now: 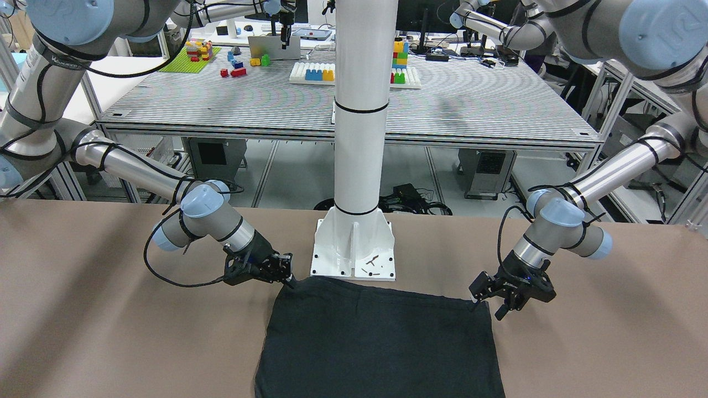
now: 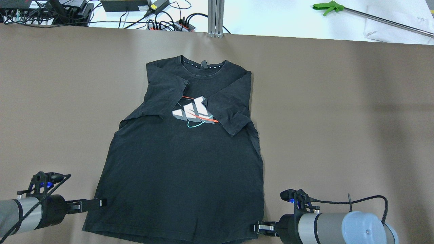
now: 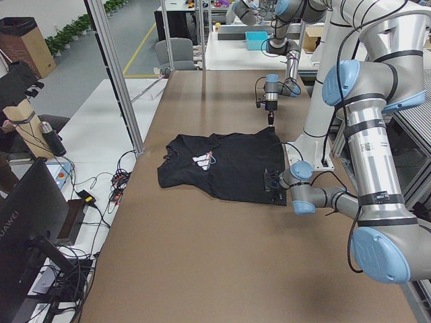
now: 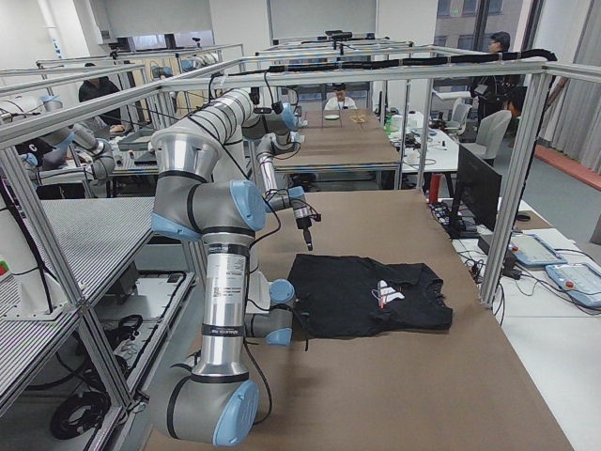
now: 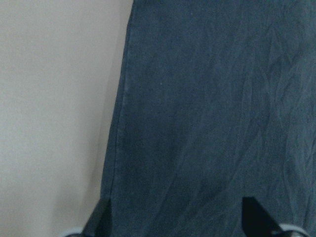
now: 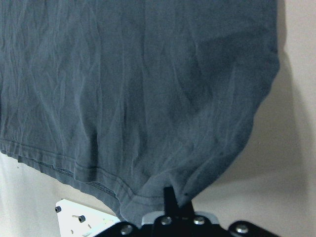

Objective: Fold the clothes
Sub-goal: 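Grasp the hem corners with both grippers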

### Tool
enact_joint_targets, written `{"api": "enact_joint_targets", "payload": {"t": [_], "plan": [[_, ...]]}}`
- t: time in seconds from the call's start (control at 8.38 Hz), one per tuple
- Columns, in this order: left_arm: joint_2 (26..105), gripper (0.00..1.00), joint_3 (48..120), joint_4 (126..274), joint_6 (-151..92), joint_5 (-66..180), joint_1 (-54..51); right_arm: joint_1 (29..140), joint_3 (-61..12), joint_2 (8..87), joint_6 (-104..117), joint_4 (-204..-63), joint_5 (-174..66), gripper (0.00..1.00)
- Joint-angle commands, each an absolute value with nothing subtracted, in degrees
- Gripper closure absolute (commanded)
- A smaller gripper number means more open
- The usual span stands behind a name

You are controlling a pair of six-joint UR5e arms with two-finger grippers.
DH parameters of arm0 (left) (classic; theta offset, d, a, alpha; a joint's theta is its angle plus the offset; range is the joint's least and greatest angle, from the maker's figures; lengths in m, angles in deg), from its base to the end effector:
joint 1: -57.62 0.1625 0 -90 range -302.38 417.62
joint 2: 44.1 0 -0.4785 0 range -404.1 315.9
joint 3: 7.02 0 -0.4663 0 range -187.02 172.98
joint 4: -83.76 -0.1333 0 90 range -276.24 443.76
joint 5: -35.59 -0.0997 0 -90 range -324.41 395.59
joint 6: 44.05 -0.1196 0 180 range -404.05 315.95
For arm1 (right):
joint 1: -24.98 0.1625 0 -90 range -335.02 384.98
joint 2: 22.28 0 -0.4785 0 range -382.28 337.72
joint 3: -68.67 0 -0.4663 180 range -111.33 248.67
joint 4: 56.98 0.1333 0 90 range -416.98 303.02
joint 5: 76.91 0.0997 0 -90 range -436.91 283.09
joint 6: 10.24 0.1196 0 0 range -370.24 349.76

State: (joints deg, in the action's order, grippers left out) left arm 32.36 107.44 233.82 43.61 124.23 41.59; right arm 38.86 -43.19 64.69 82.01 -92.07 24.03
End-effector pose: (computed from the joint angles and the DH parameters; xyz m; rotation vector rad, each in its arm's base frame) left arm 0.4347 -0.2665 0.4841 0.2186 1.2226 -0.2222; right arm -0.5380 -0.2469 0.3667 -0.0175 -1.3967 0.1013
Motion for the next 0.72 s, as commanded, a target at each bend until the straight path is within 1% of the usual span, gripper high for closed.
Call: {"api": "enact_joint_targets", "payload": {"t": [0.0, 0.24, 0.6], "plan": [[31.6, 0.07, 106.7, 234.1, 44.8, 120.1, 45.7, 39.7, -43.4, 64.6, 82.0, -92.0, 24.4, 1.0], [31.6, 0.07, 102.6, 241.0, 44.8, 120.0, 46.1, 39.7, -43.3, 64.0, 82.0, -92.0, 24.4, 1.0], [31.5, 0.07, 102.5, 241.1, 45.0, 117.3, 49.0, 39.8, -43.4, 63.9, 82.0, -92.0, 24.4, 1.0]]}}
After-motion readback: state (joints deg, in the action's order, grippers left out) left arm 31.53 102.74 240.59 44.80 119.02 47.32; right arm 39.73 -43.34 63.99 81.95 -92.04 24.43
